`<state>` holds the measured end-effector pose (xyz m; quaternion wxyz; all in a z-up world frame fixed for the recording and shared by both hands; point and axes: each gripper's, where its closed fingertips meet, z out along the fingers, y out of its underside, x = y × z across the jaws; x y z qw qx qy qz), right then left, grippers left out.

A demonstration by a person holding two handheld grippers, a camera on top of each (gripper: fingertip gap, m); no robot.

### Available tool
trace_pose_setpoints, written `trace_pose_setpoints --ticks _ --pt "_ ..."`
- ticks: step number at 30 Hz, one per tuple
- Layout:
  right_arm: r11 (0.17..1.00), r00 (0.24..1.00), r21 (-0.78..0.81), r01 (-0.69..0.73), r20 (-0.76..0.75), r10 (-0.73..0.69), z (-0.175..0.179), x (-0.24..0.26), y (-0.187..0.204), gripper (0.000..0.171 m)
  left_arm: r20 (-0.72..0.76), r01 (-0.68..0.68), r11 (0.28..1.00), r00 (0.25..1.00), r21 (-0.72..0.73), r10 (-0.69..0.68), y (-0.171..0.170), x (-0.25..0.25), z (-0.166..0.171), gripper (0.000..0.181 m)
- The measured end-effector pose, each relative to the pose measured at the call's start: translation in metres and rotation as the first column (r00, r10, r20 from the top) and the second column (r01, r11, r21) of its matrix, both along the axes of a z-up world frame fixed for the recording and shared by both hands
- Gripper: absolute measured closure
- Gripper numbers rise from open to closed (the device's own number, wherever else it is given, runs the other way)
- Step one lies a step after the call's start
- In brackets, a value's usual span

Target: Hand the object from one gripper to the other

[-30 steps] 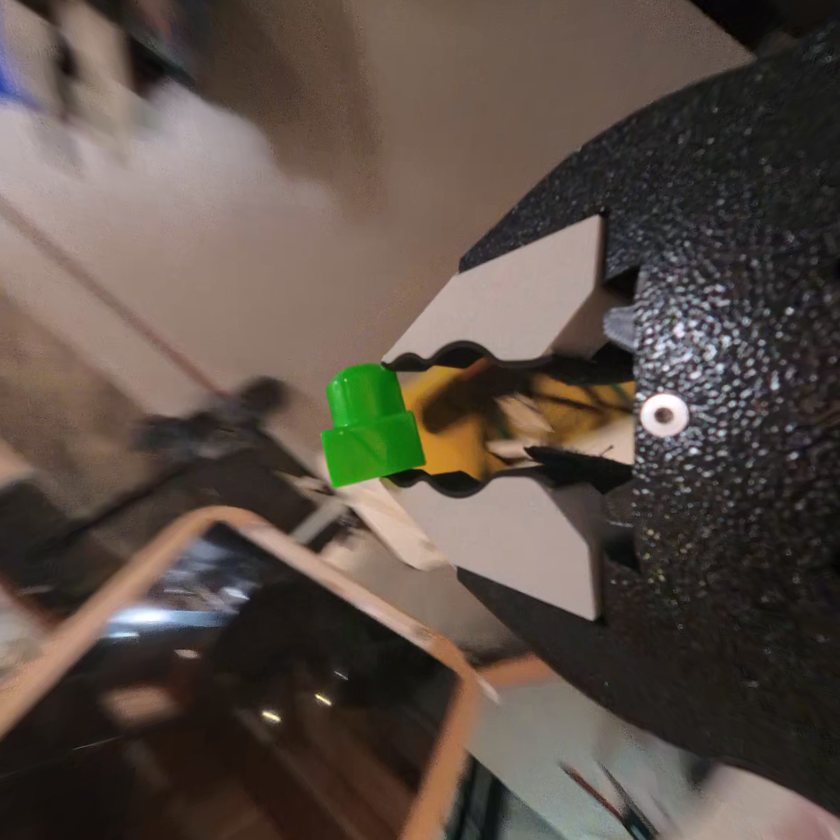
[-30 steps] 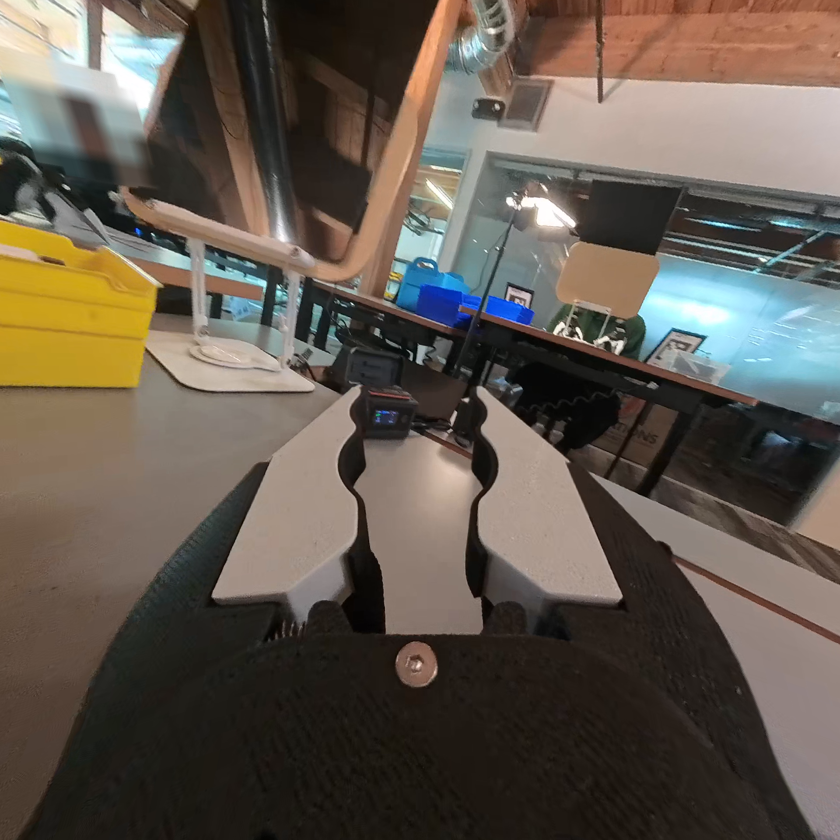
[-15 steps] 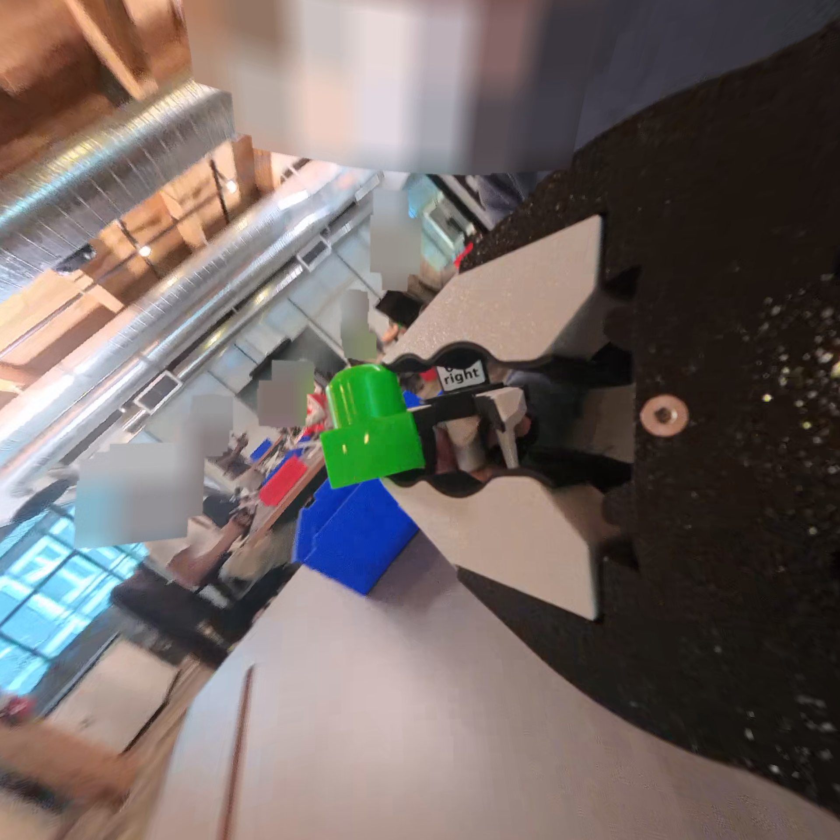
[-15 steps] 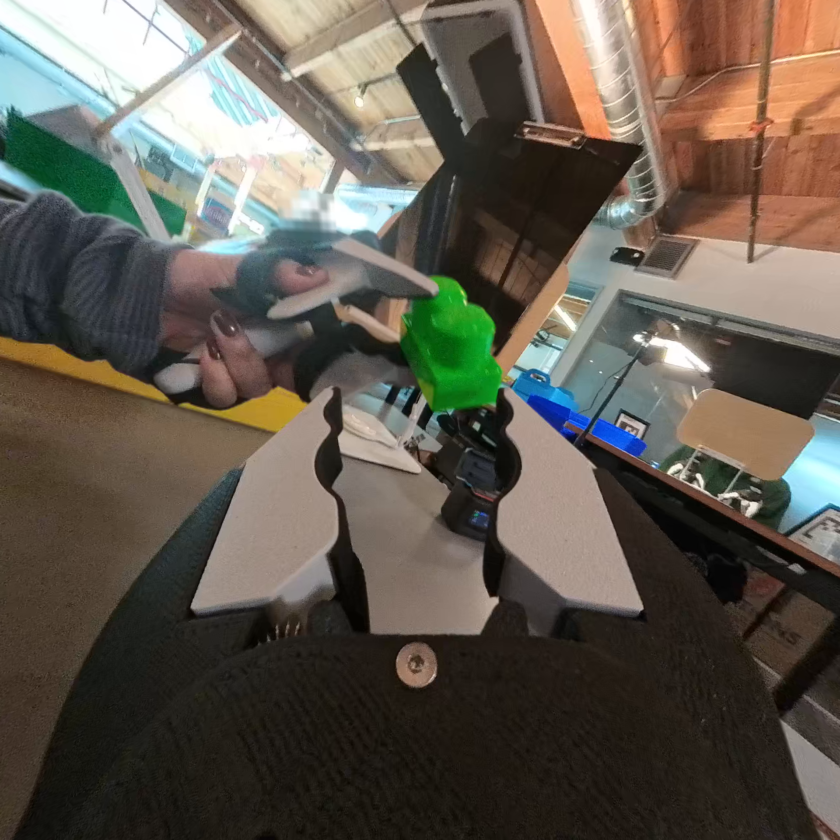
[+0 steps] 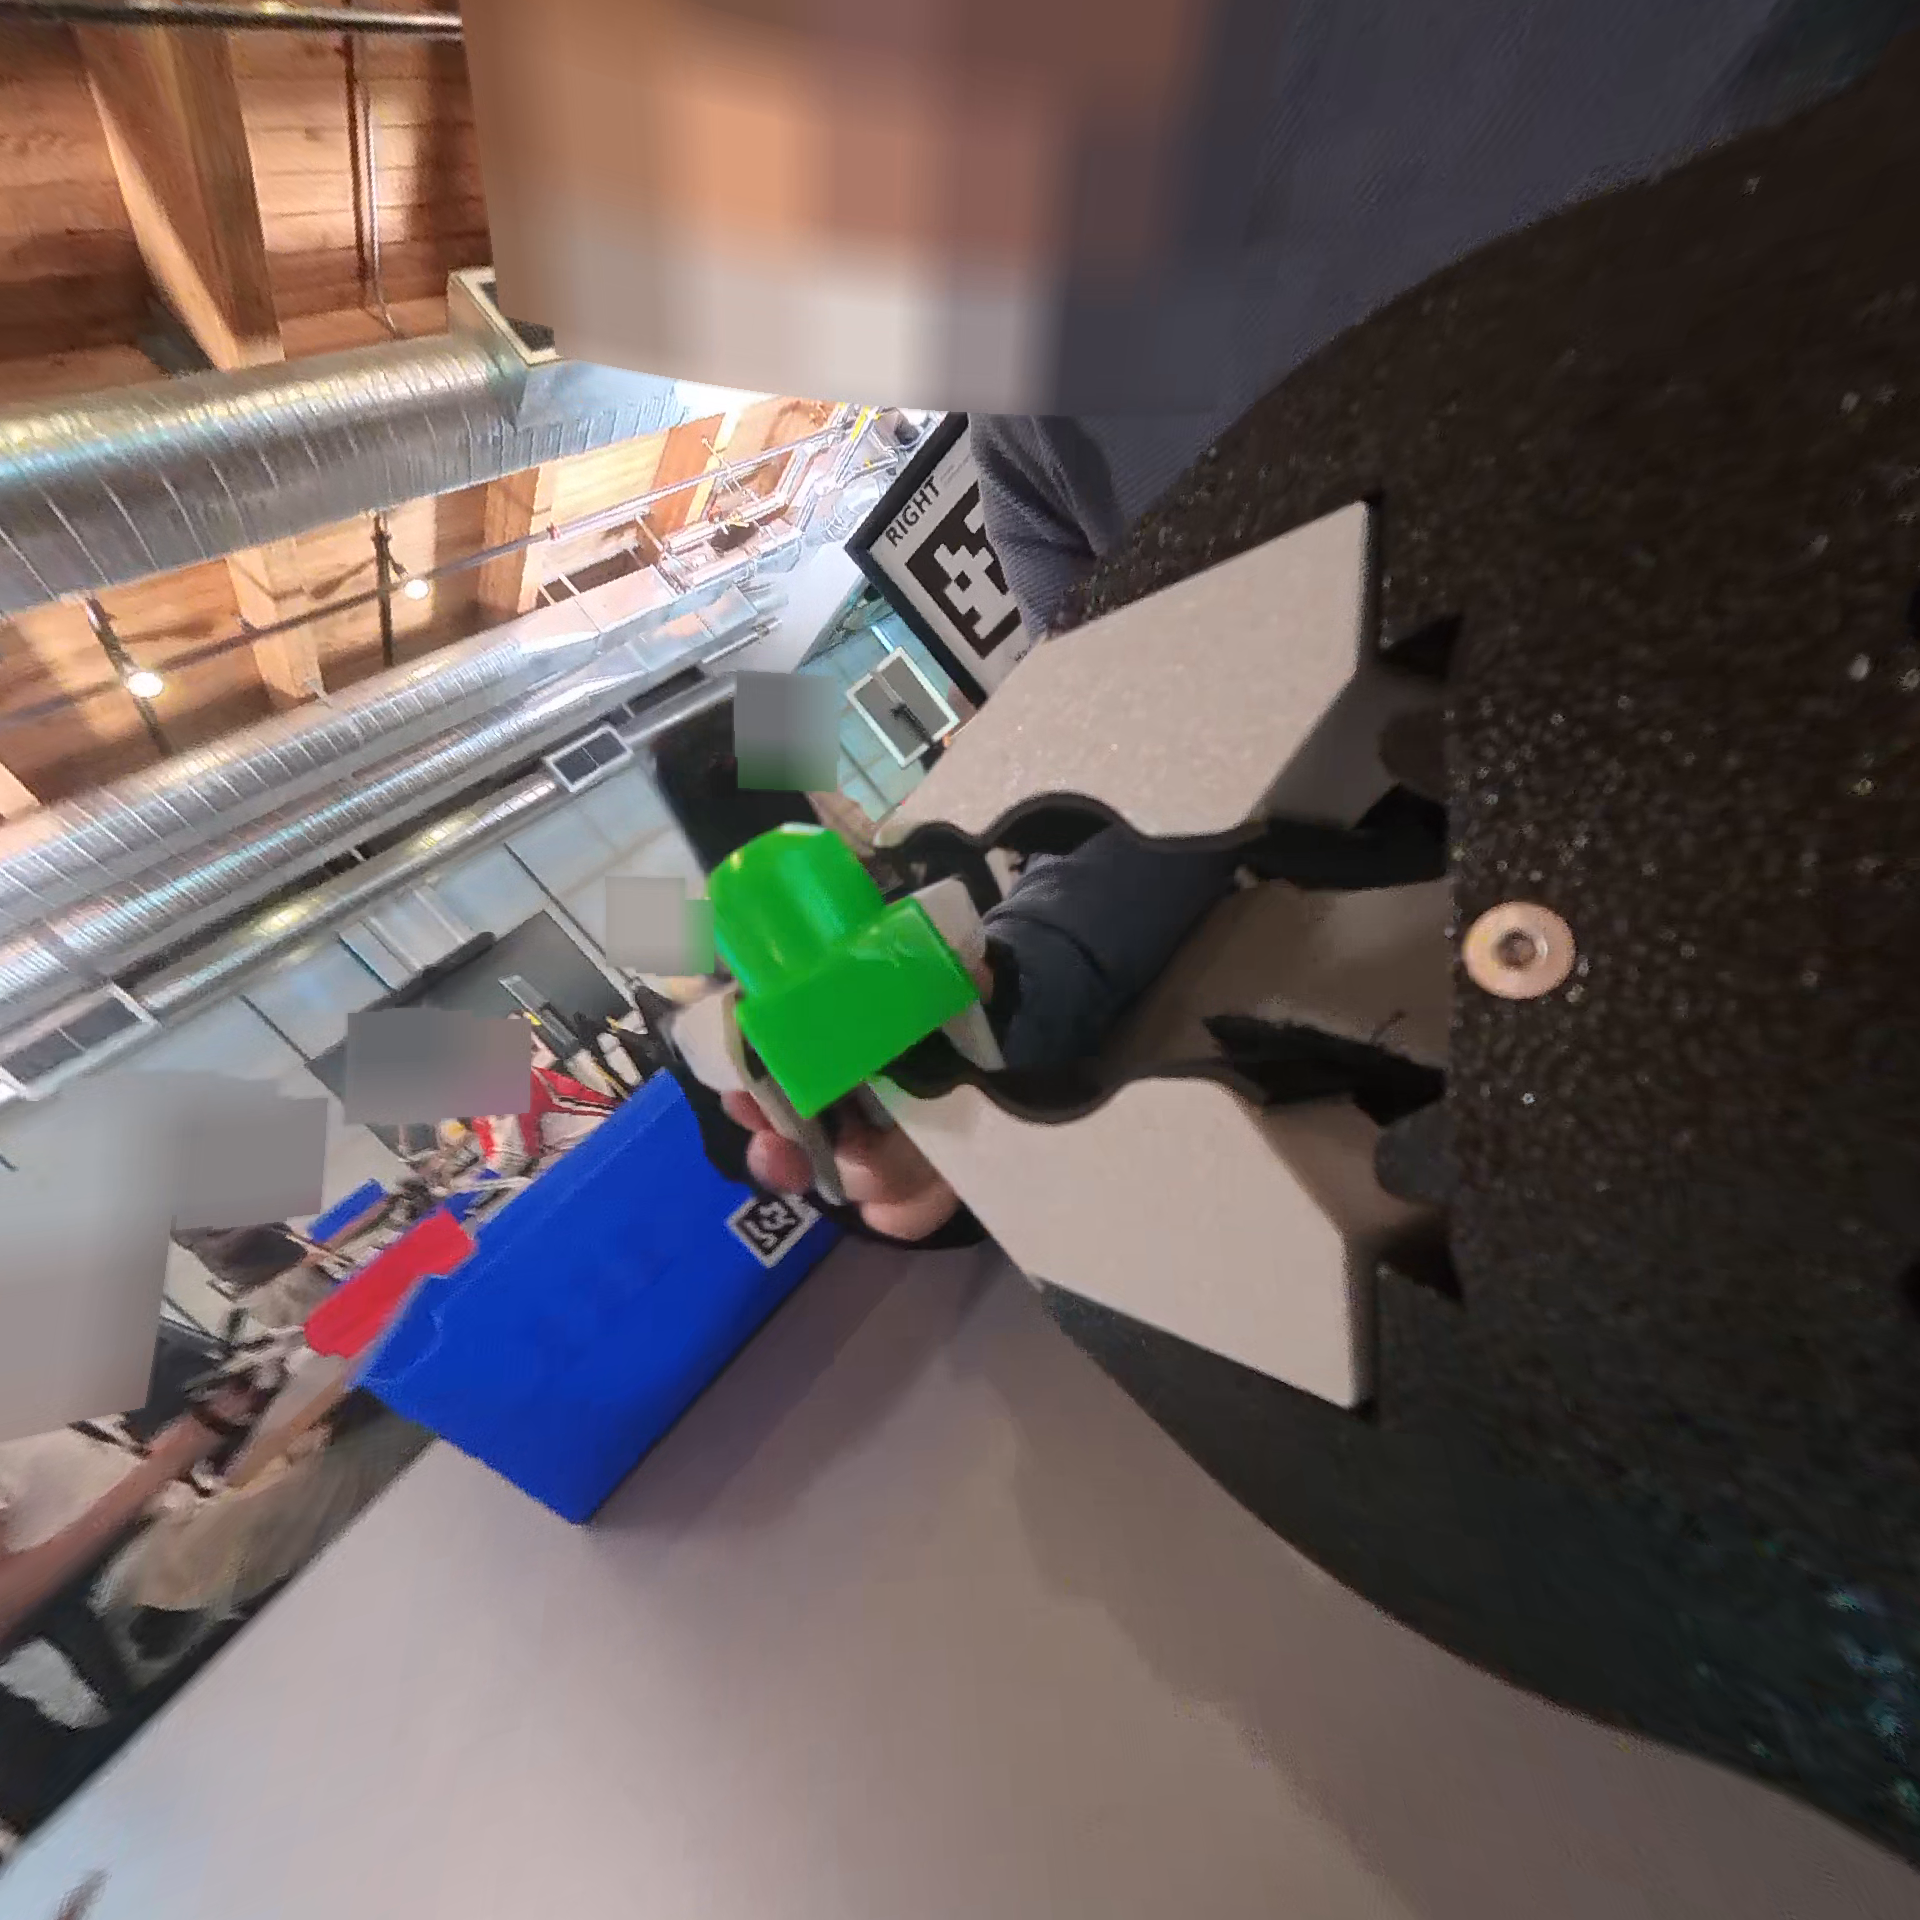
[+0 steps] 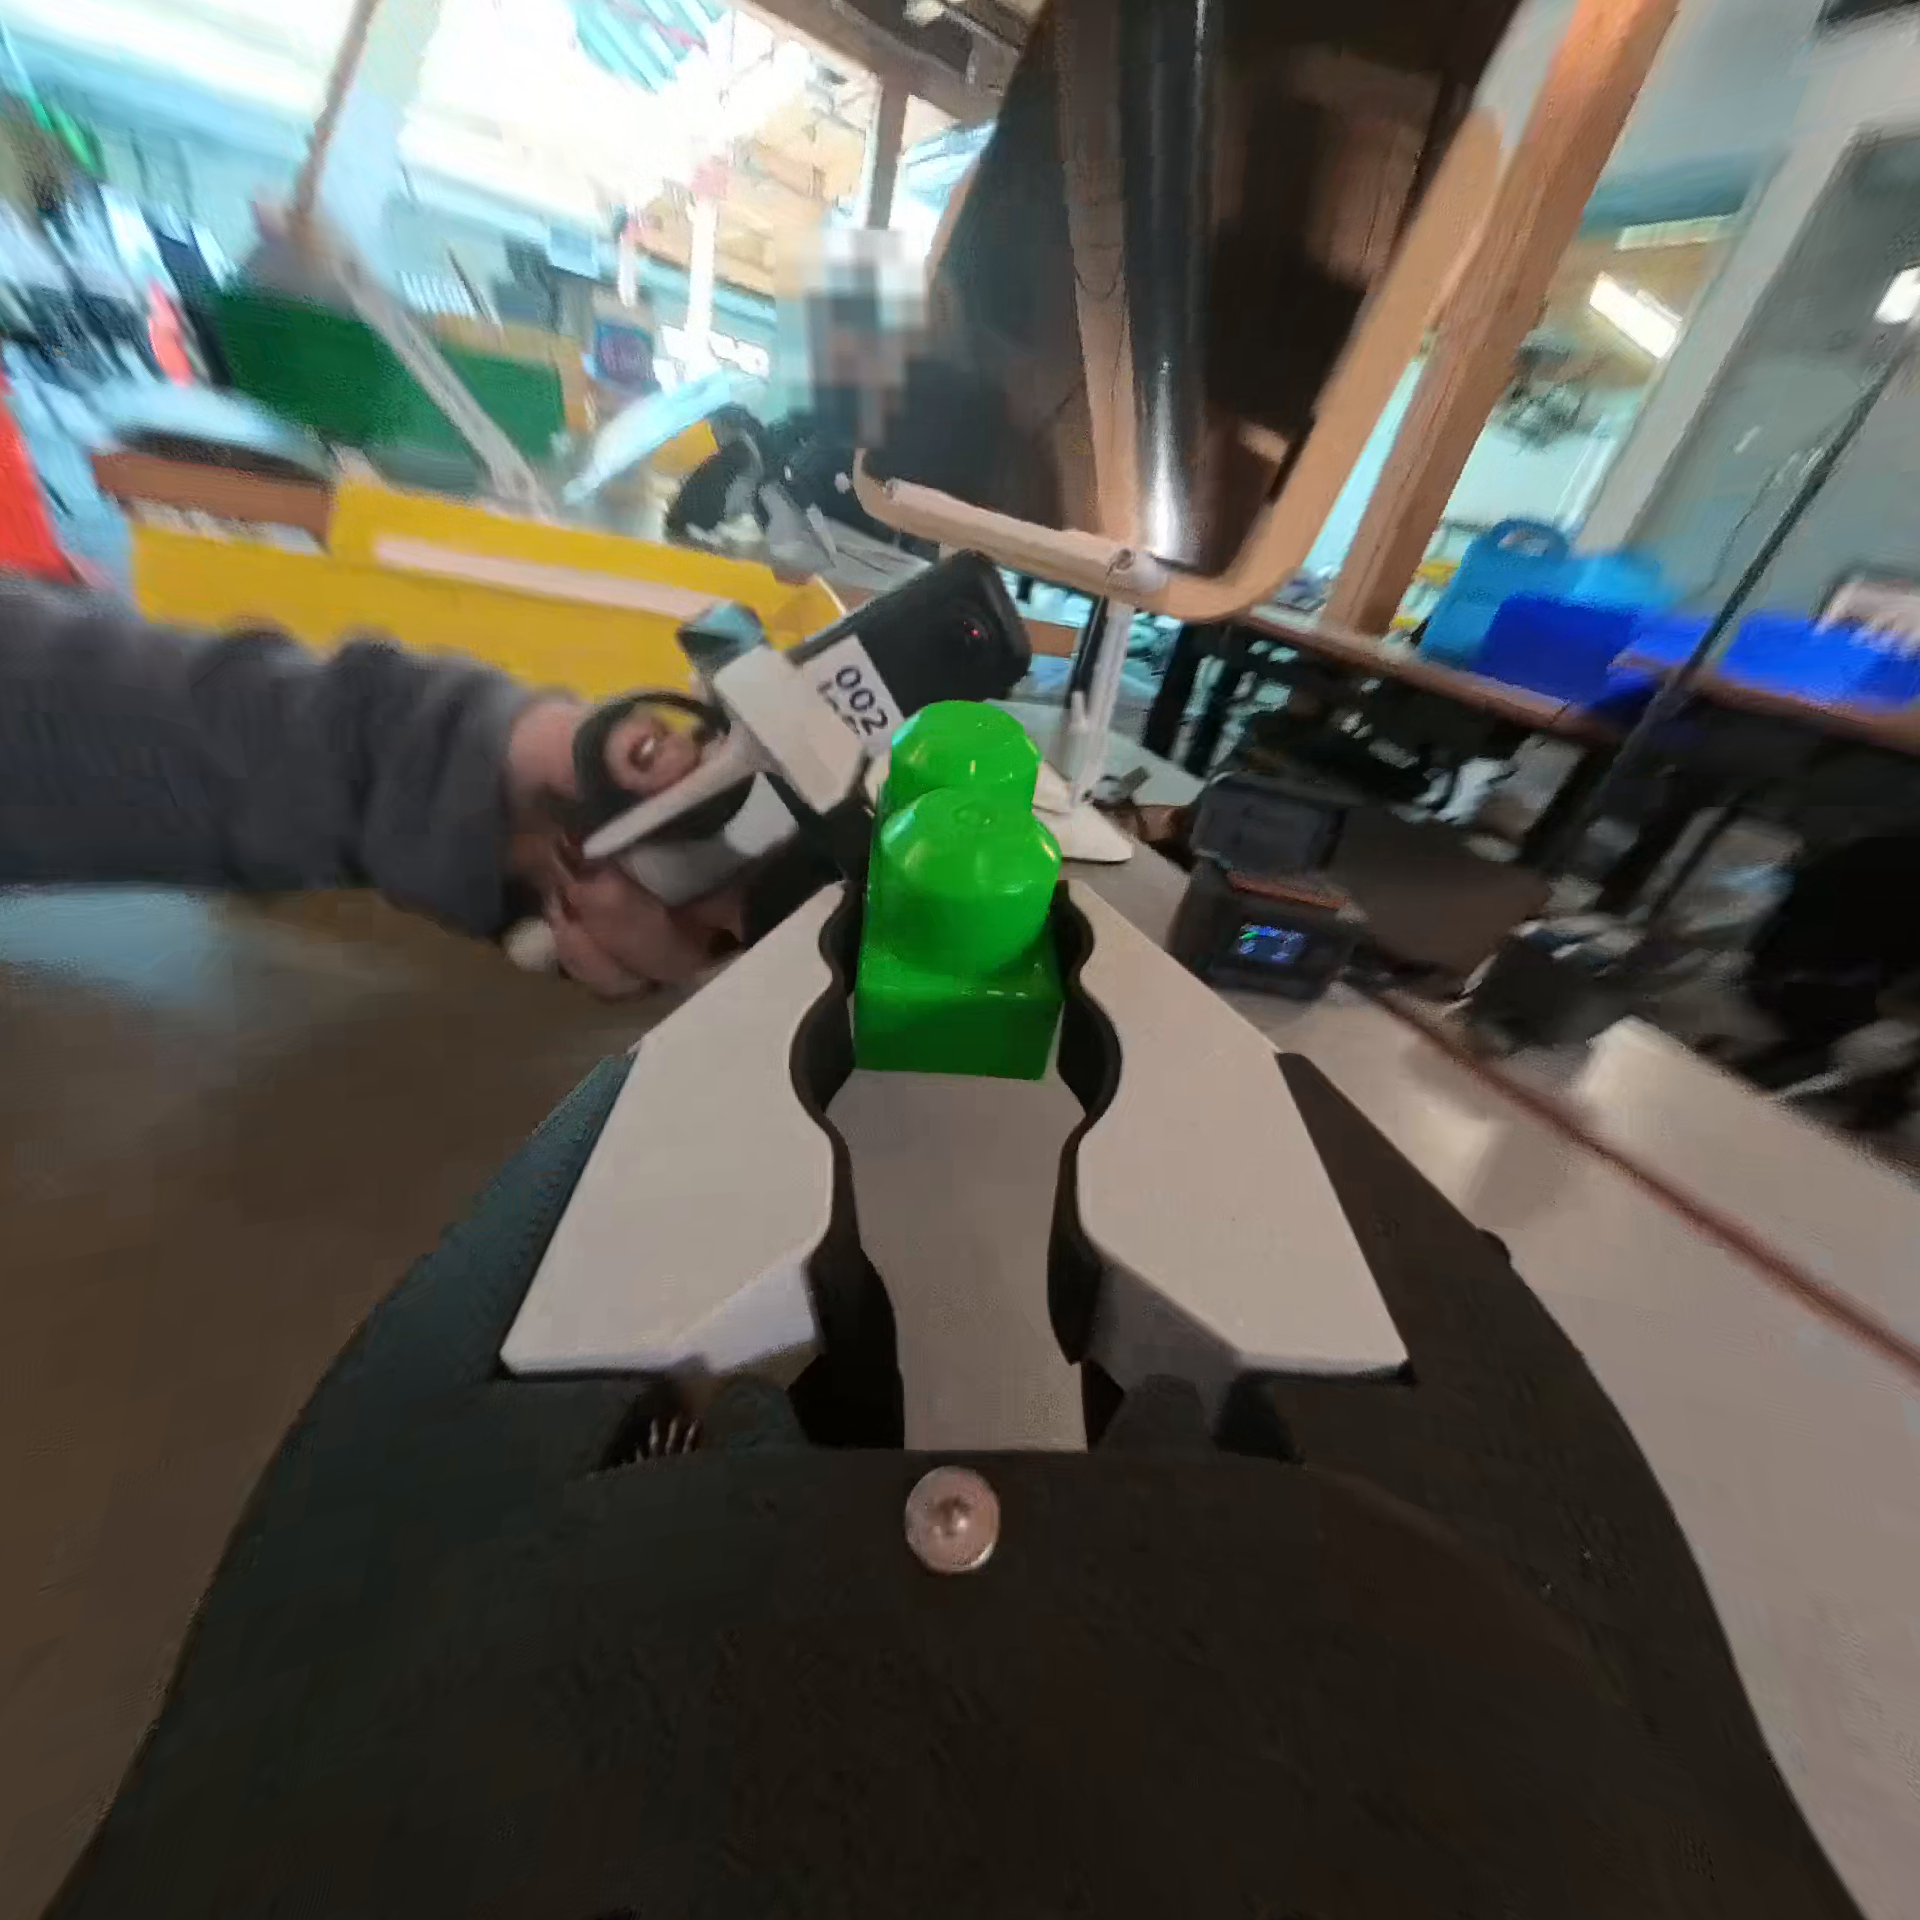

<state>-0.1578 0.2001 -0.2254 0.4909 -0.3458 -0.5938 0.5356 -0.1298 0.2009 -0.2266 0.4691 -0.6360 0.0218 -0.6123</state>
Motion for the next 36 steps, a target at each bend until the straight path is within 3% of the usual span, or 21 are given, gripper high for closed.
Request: trace_pose_setpoints --ticks 2,3,4,6,8,9,11,15,18,20,22,24,25,28,30,32,34,36 --pt "0.978 0.991 -0.201 -0.048 0.112 0.071 -0.006 0.002 0.009 0.136 -0.085 -0.076 0.989 0.993 0.123 0.087 0.006 -0.004 0.001 0.118" --pt "0.955 0.981 -0.291 -0.056 0.163 0.107 -0.011 0.003 0.014 0.137 -0.218 -0.133 0.97 0.96 0.202 0.177 0.011 -0.007 -0.007 0.108" --pt "0.922 0.965 -0.379 -0.083 0.202 0.17 -0.015 0.007 0.014 0.137 -0.377 -0.165 0.936 0.882 0.311 0.281 0.014 -0.01 -0.015 0.104" --pt "0.855 0.915 -0.507 -0.105 0.286 0.283 -0.027 0.014 0.013 0.137 -0.624 -0.134 0.847 0.619 0.514 0.476 0.016 -0.017 -0.028 0.103" --pt "0.796 0.869 -0.586 -0.148 0.308 0.388 -0.033 0.021 0.006 0.136 -0.692 -0.041 0.758 0.378 0.651 0.615 0.016 -0.018 -0.03 0.1" --pt "0.762 0.842 -0.626 -0.168 0.311 0.441 -0.035 0.024 0.0 0.136 -0.696 0.029 0.726 0.314 0.687 0.646 0.015 -0.013 -0.031 0.101" --pt "0.729 0.81 -0.662 -0.175 0.324 0.489 -0.041 0.024 -0.007 0.136 -0.681 0.116 0.676 0.249 0.727 0.689 0.014 -0.001 -0.033 0.107" --pt "0.69 0.774 -0.697 -0.198 0.321 0.546 -0.043 0.025 -0.016 0.136 -0.706 0.213 0.674 0.179 0.708 0.685 0.012 0.01 -0.044 0.135" --pt "0.697 0.795 -0.689 -0.199 0.303 0.526 -0.041 0.023 -0.014 0.135 -0.705 0.158 0.687 0.182 0.709 0.686 0.012 0.006 -0.044 0.136" --pt "0.749 0.864 -0.636 -0.188 0.256 0.434 -0.033 0.017 -0.004 0.111 -0.725 0.063 0.735 0.241 0.675 0.645 0.013 0.0 -0.044 0.137" --pt "0.852 0.928 -0.494 -0.17 0.21 0.307 -0.025 0.015 0.006 0.097 -0.731 -0.058 0.812 0.401 0.581 0.551 0.012 -0.007 -0.044 0.137" --pt "0.974 0.977 -0.19 -0.12 0.152 0.15 -0.02 0.016 0.008 0.093 -0.651 -0.14 0.896 0.642 0.42 0.406 0.009 -0.009 -0.041 0.137" --pt "0.998 0.991 -0.008 -0.064 0.116 0.065 -0.019 0.016 0.008 0.092 -0.584 -0.147 0.938 0.749 0.315 0.313 0.007 -0.011 -0.04 0.137" --pt "0.916 0.997 0.393 0.078 -0.014 -0.079 -0.015 0.013 0.002 0.089 -0.357 -0.072 0.993 0.928 0.096 0.101 -0.003 -0.014 -0.035 0.137" --pt "0.853 0.996 0.516 0.086 -0.01 -0.094 -0.022 0.008 -0.006 0.089 -0.199 0.045 0.998 0.979 -0.051 -0.054 -0.013 -0.01 -0.035 0.137" --pt "0.841 0.999 0.541 0.029 0.015 -0.044 -0.031 0.006 -0.021 0.097 -0.093 0.12 0.986 0.987 -0.117 -0.131 -0.018 -0.006 -0.034 0.137" --pt "0.842 0.999 0.539 -0.006 0.04 -0.018 -0.037 0.005 -0.029 0.102 -0.05 0.195 0.97 0.978 -0.145 -0.204 -0.025 0.002 -0.036 0.137" --pt "0.854 0.999 0.519 -0.027 0.053 0.0 -0.038 0.006 -0.032 0.12 -0.054 0.257 0.954 0.962 -0.157 -0.268 -0.031 0.012 -0.041 0.137"
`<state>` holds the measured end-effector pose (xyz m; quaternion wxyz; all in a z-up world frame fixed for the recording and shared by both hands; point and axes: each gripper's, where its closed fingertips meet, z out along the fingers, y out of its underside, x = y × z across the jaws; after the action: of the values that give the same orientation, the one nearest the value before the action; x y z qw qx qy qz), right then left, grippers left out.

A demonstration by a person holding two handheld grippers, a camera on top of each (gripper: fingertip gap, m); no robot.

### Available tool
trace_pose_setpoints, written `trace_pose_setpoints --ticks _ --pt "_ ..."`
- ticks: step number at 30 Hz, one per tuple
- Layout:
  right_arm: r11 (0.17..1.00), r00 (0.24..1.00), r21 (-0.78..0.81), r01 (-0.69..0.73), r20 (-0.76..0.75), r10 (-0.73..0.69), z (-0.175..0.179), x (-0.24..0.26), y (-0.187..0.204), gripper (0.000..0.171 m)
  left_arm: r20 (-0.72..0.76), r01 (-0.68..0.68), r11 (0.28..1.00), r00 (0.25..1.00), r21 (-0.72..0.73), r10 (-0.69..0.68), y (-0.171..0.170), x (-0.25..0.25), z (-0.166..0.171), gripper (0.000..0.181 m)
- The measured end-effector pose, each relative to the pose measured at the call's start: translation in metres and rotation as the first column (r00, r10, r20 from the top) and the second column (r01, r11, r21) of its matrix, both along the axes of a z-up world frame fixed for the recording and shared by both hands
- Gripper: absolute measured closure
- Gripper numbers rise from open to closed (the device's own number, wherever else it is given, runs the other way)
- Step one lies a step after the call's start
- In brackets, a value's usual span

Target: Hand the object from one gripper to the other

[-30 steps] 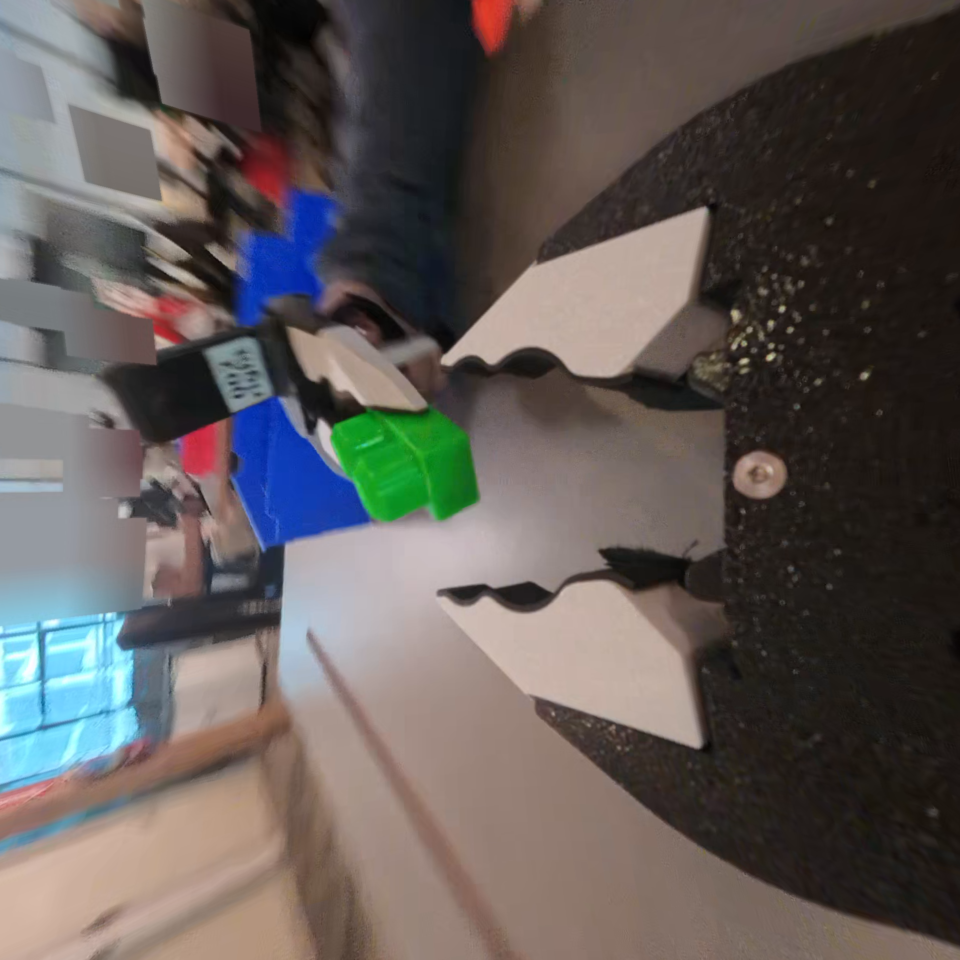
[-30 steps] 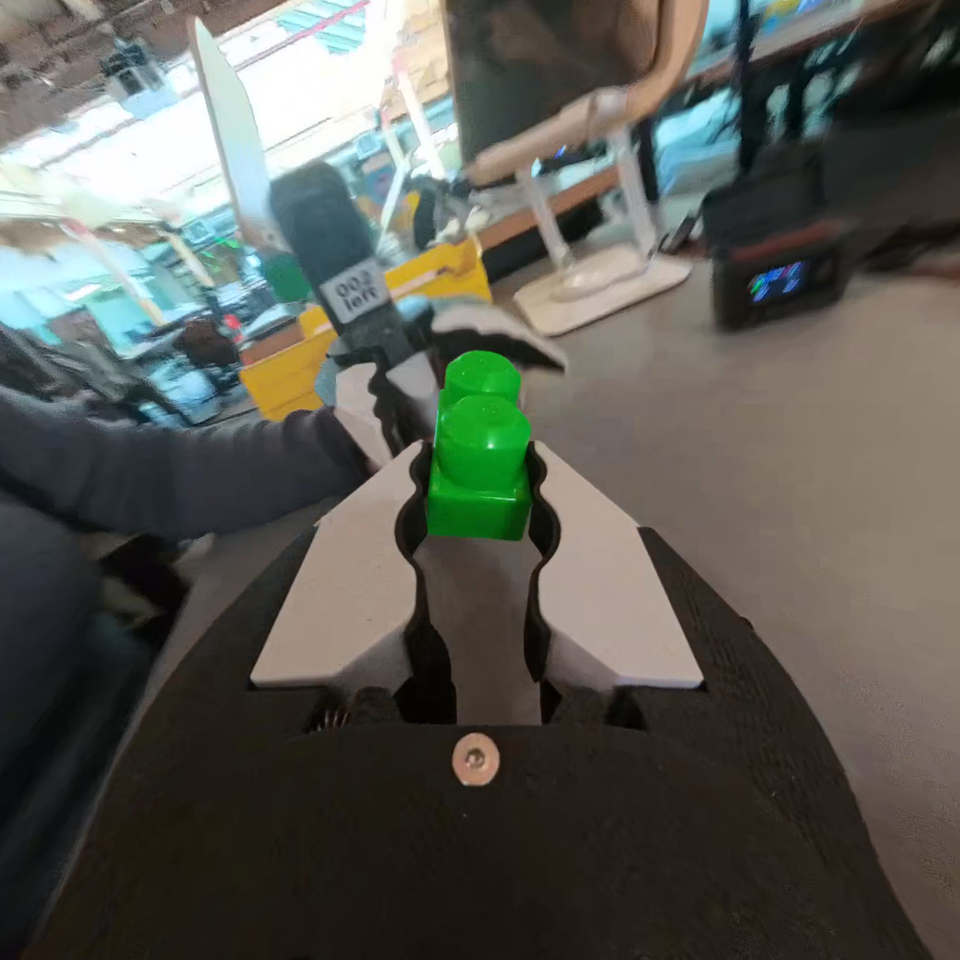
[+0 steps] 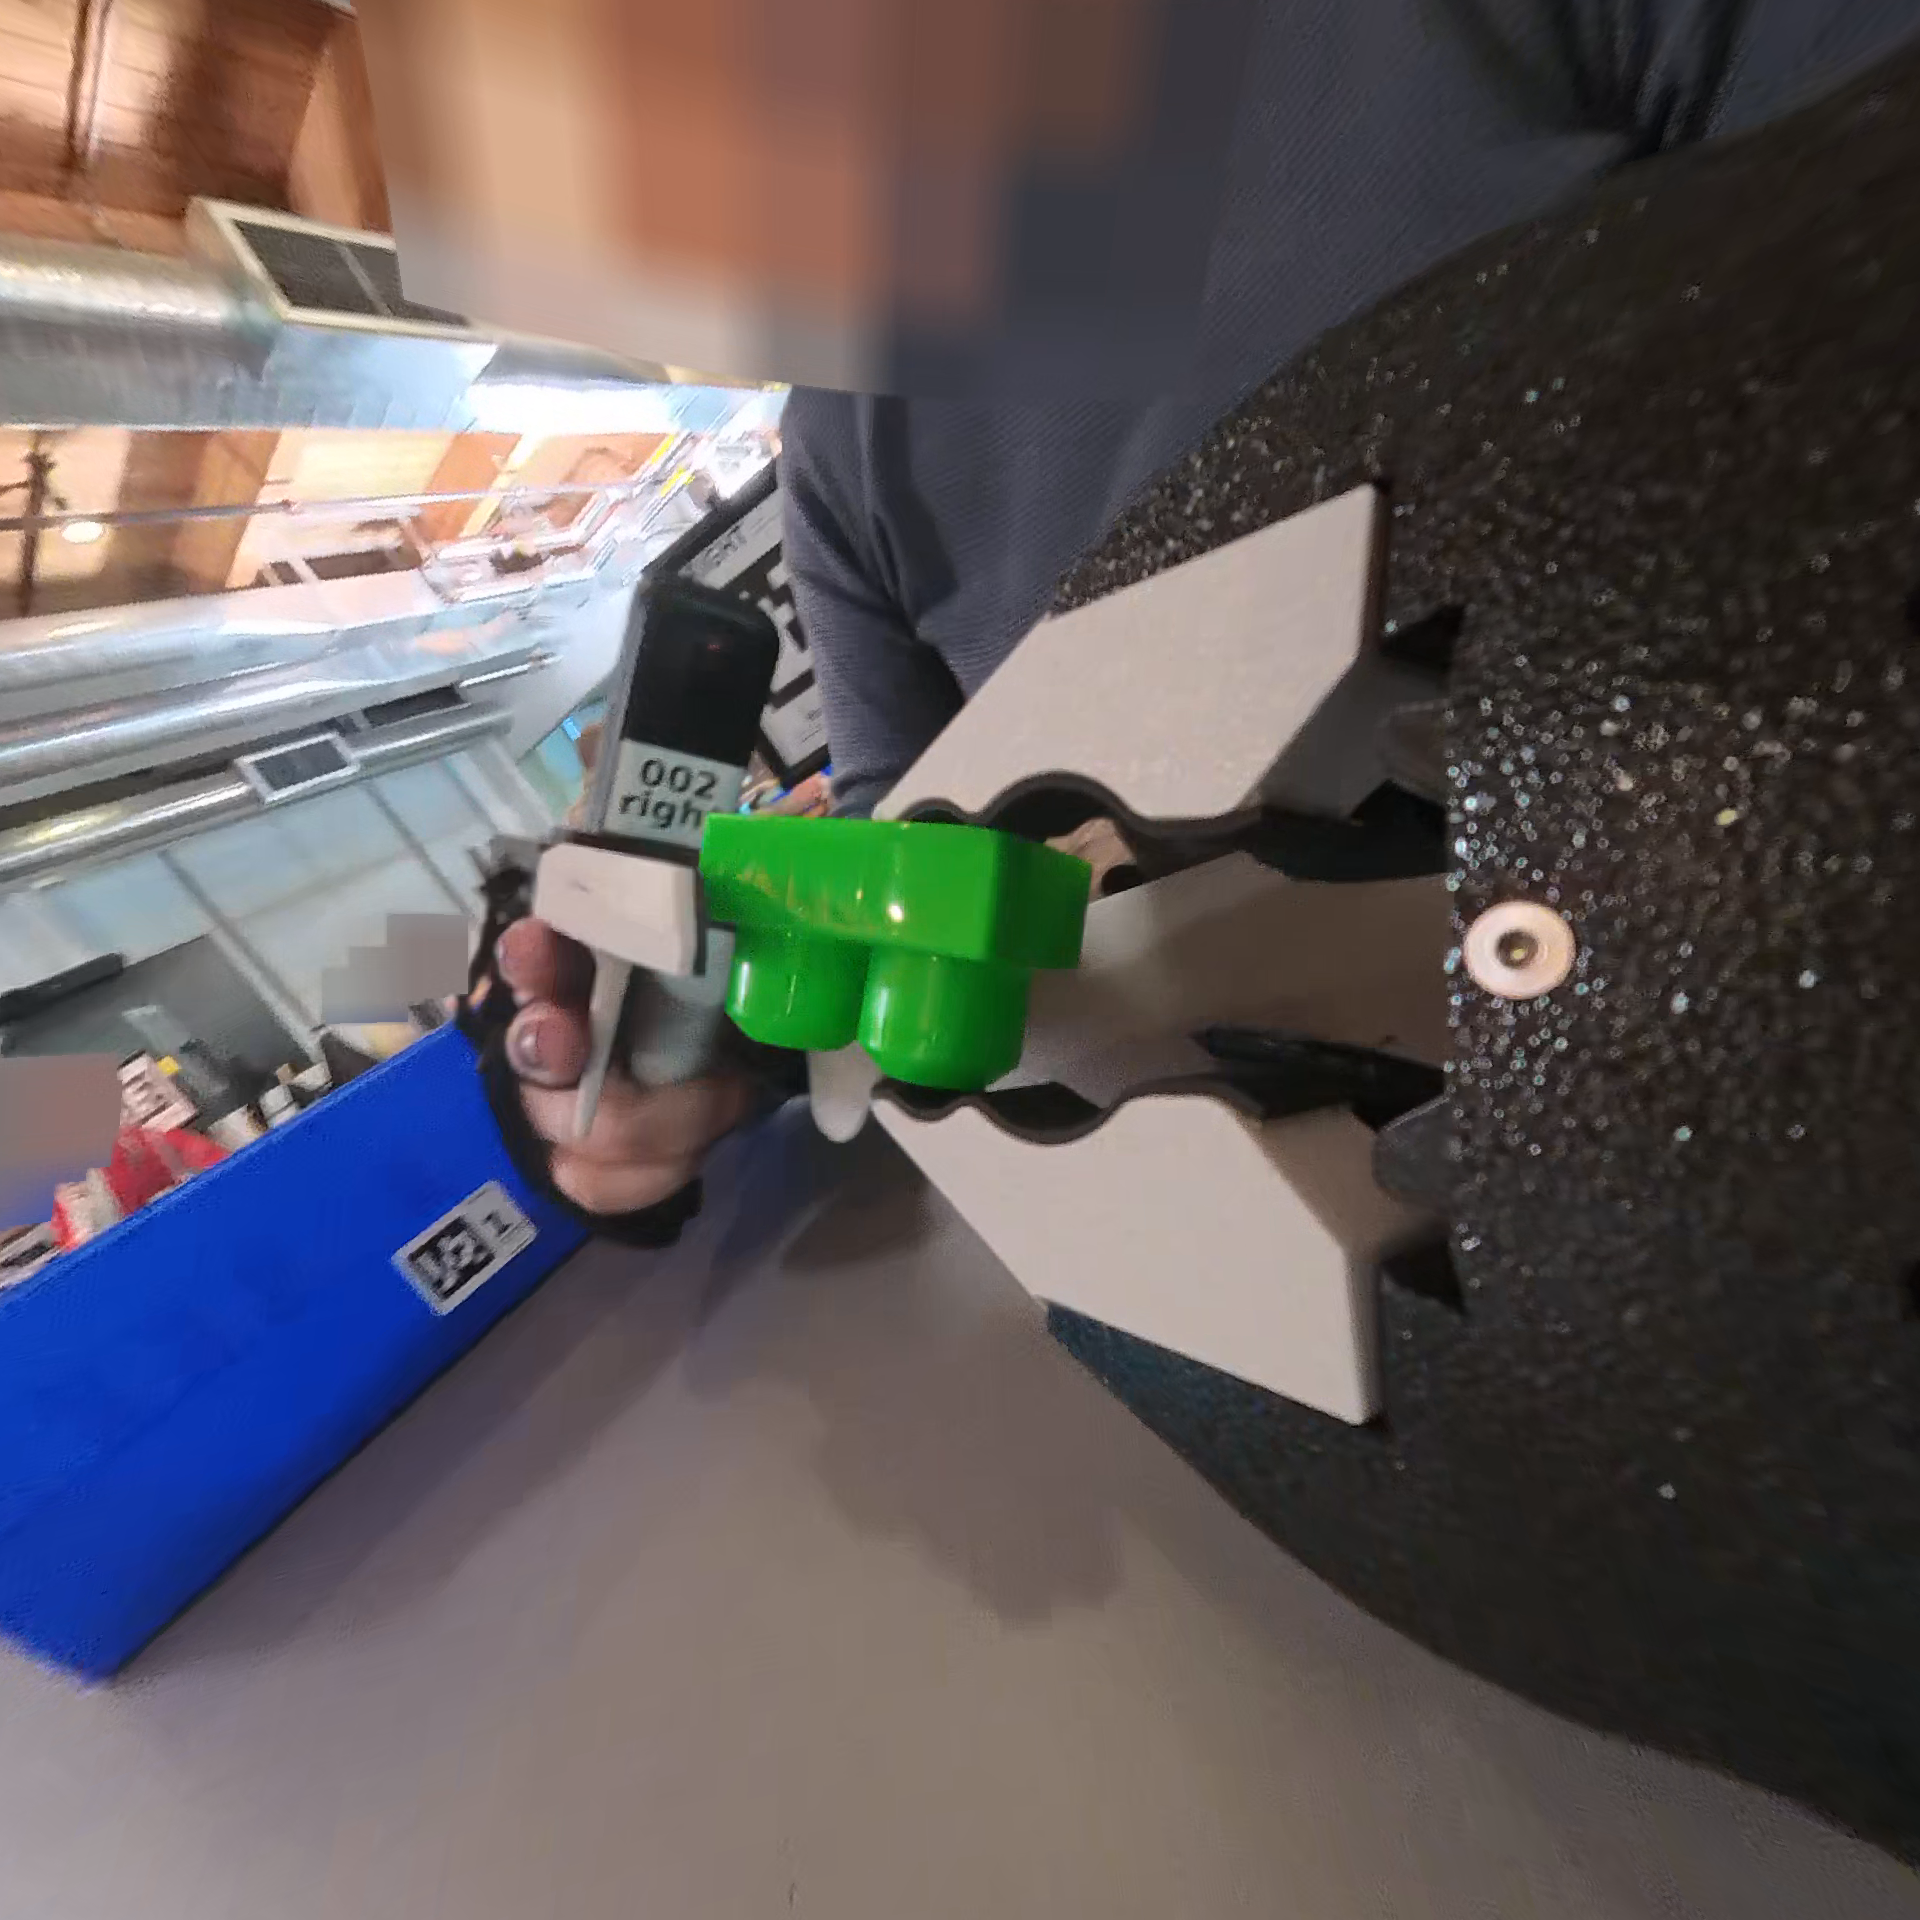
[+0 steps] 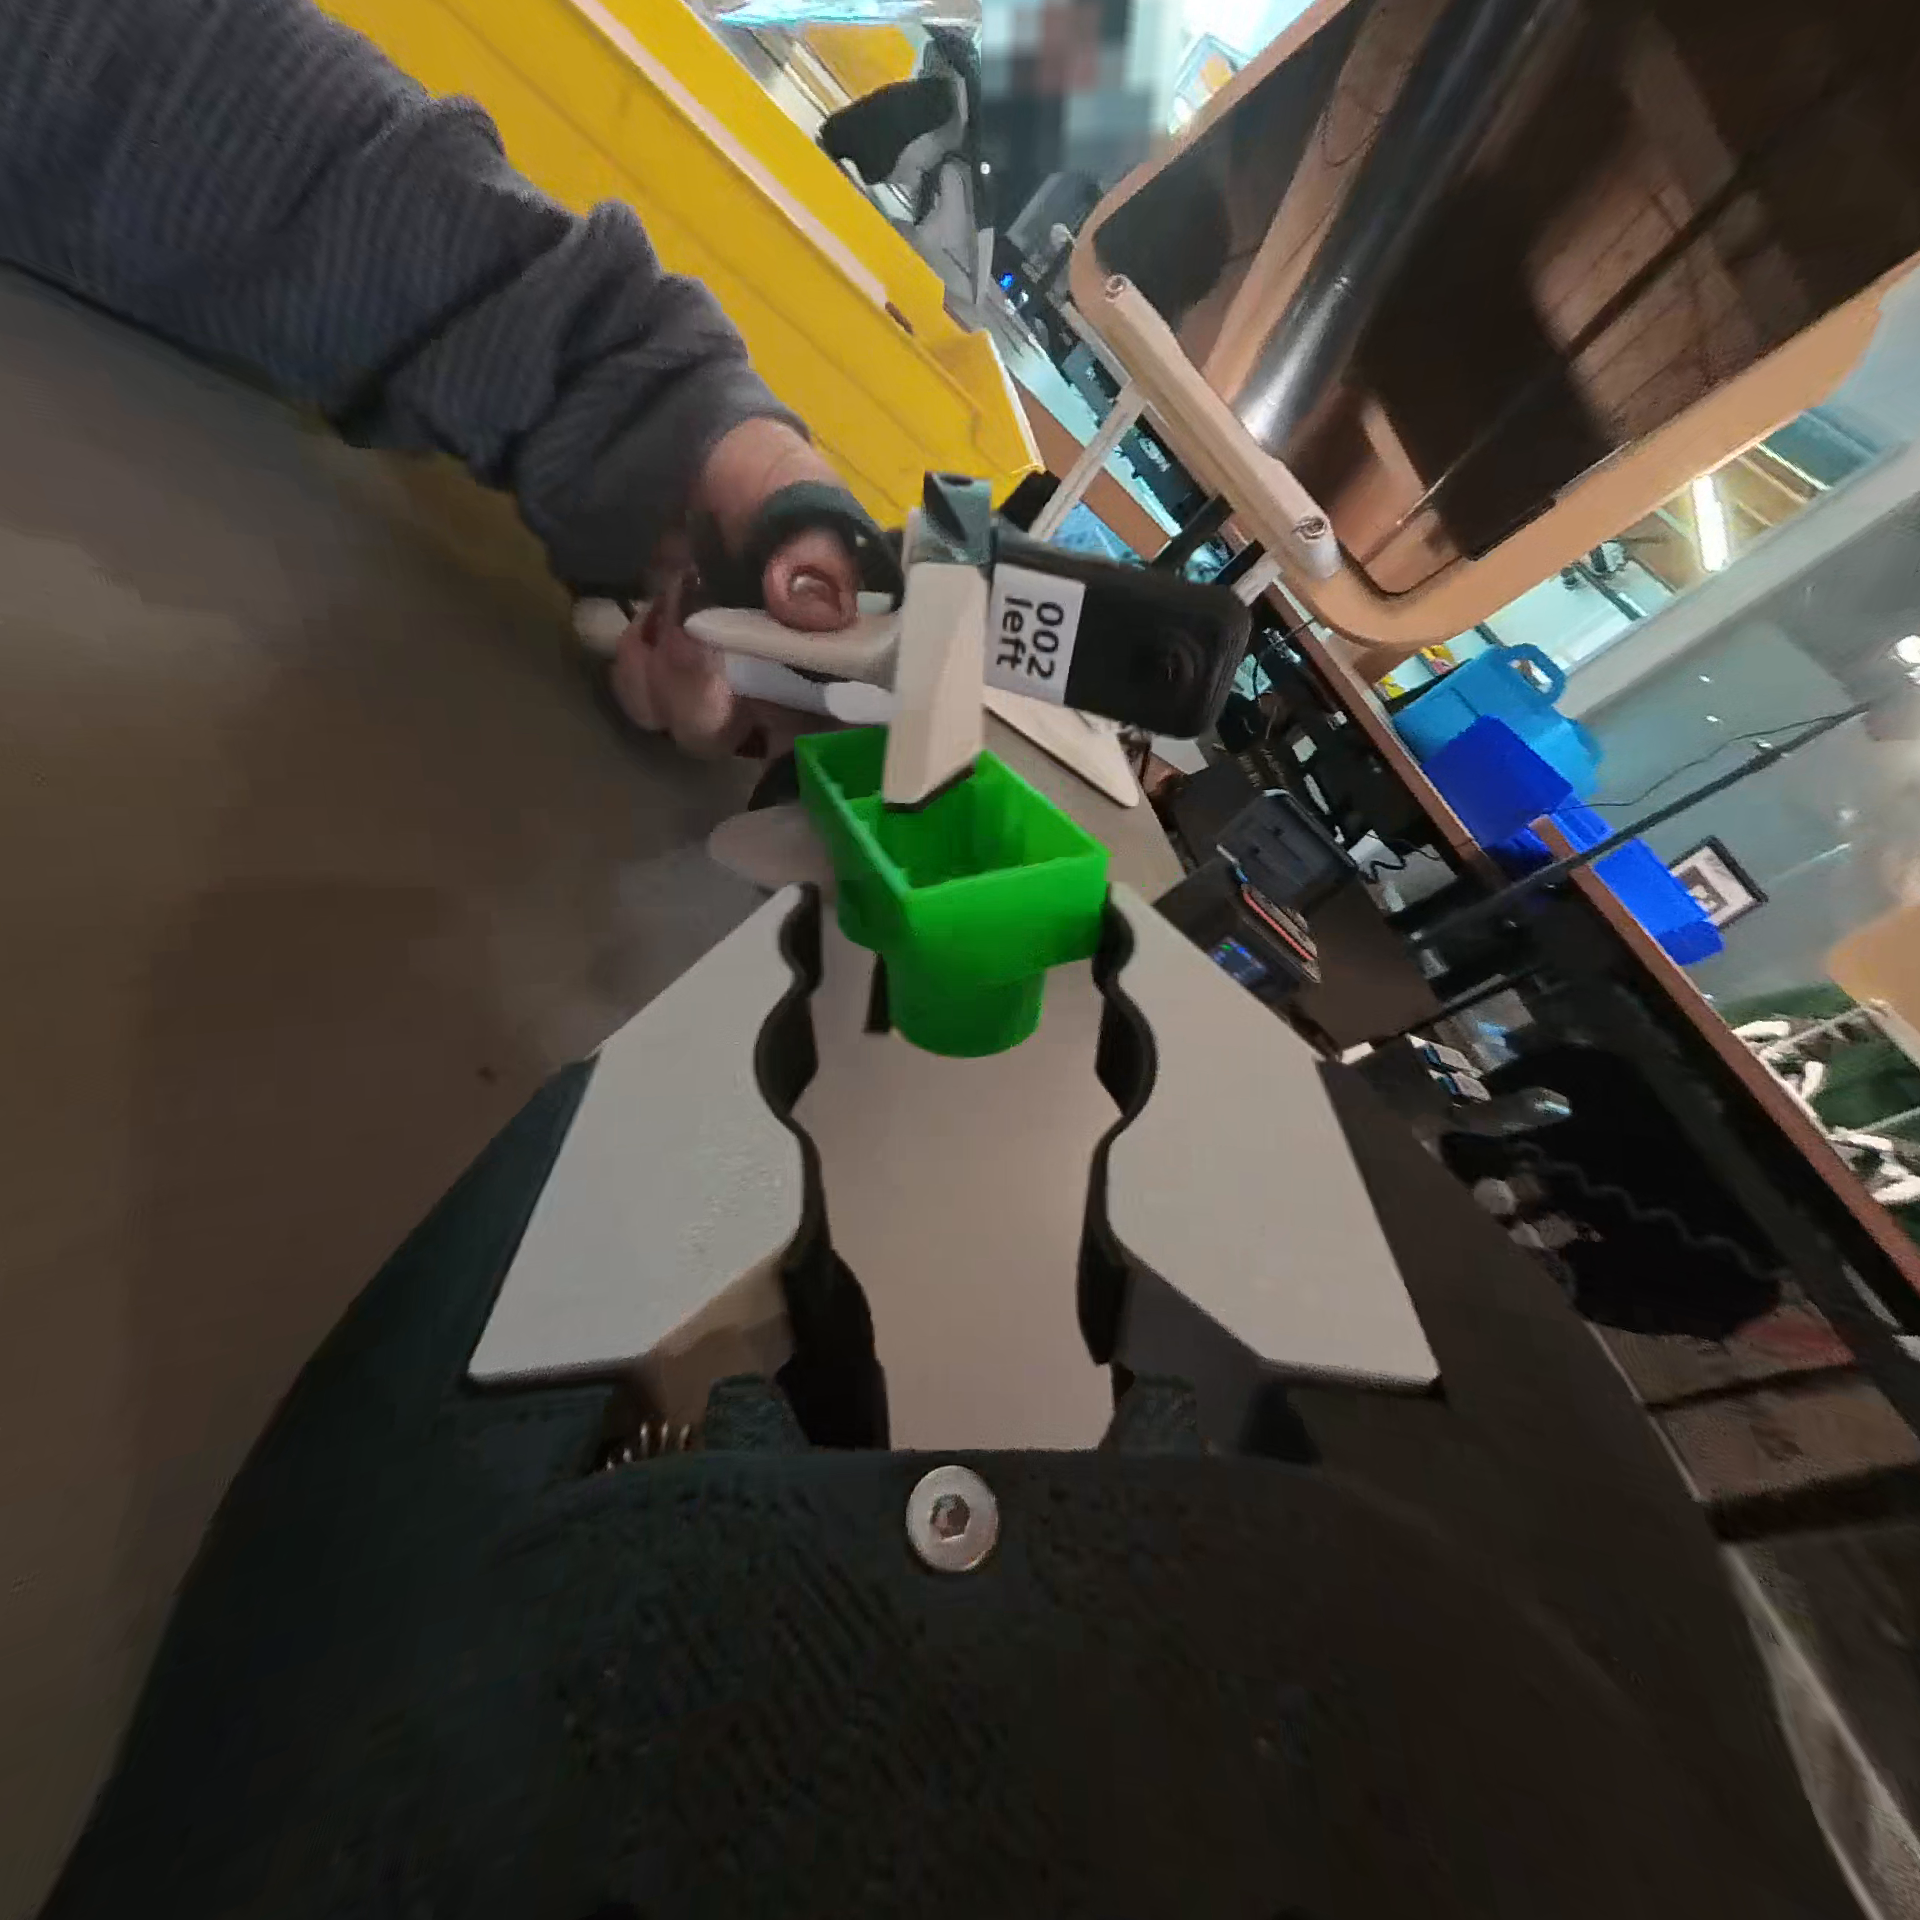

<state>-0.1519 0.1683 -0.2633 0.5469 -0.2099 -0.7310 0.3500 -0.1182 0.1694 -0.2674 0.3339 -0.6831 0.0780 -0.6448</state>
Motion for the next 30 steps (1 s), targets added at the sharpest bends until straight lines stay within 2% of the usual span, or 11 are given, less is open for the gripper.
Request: trace_pose_setpoints --ticks 2,5,7,9,11,14,18,20,23,28,30 --pt "0.997 0.999 -0.064 -0.041 0.026 0.043 0.001 0.003 -0.005 0.135 0.036 0.022 1.0 0.999 0.01 -0.022 -0.003 0.002 0.005 0.137" --pt "0.963 0.996 -0.269 -0.028 0.077 0.051 0.008 0.002 0.002 0.137 0.081 -0.072 0.989 0.995 0.132 0.062 0.004 -0.007 0.021 0.123" --pt "0.898 0.989 -0.439 0.019 0.141 0.049 0.009 0.0 0.013 0.137 0.027 -0.218 0.936 0.975 0.276 0.219 0.015 -0.021 0.027 0.109" --pt "0.786 0.972 -0.61 0.1 0.229 0.054 0.005 -0.003 0.028 0.137 -0.128 -0.29 0.827 0.91 0.482 0.394 0.021 -0.033 0.027 0.103" --pt "0.631 0.945 -0.762 0.146 0.295 0.138 0.002 -0.002 0.032 0.137 -0.352 -0.22 0.675 0.718 0.704 0.601 0.026 -0.044 0.018 0.102" --pt "0.413 0.902 -0.89 0.194 0.328 0.282 0.0 0.0 0.032 0.137 -0.432 -0.01 0.472 0.384 0.881 0.816 0.03 -0.055 0.017 0.098" --pt "0.236 0.86 -0.939 0.251 0.328 0.391 -0.006 0.002 0.031 0.137 -0.461 0.247 0.411 0.197 0.878 0.865 0.033 -0.042 0.003 0.105" --pt "0.19 0.845 -0.949 0.252 0.312 0.434 -0.006 0.003 0.027 0.137 -0.439 0.348 0.364 0.167 0.864 0.883 0.032 -0.03 0.002 0.128" --pt "0.173 0.829 -0.954 0.243 0.297 0.473 -0.004 0.005 0.022 0.137 -0.378 0.401 0.3 0.131 0.866 0.917 0.037 -0.023 0.005 0.127" --pt "0.195 0.839 -0.955 0.225 0.292 0.46 -0.003 0.004 0.021 0.138 -0.429 0.332 0.358 0.17 0.873 0.887 0.04 -0.025 0.001 0.135" --pt "0.241 0.884 -0.953 0.183 0.267 0.384 0.002 0.0 0.029 0.119 -0.44 0.208 0.398 0.223 0.893 0.87 0.041 -0.032 0.006 0.136"
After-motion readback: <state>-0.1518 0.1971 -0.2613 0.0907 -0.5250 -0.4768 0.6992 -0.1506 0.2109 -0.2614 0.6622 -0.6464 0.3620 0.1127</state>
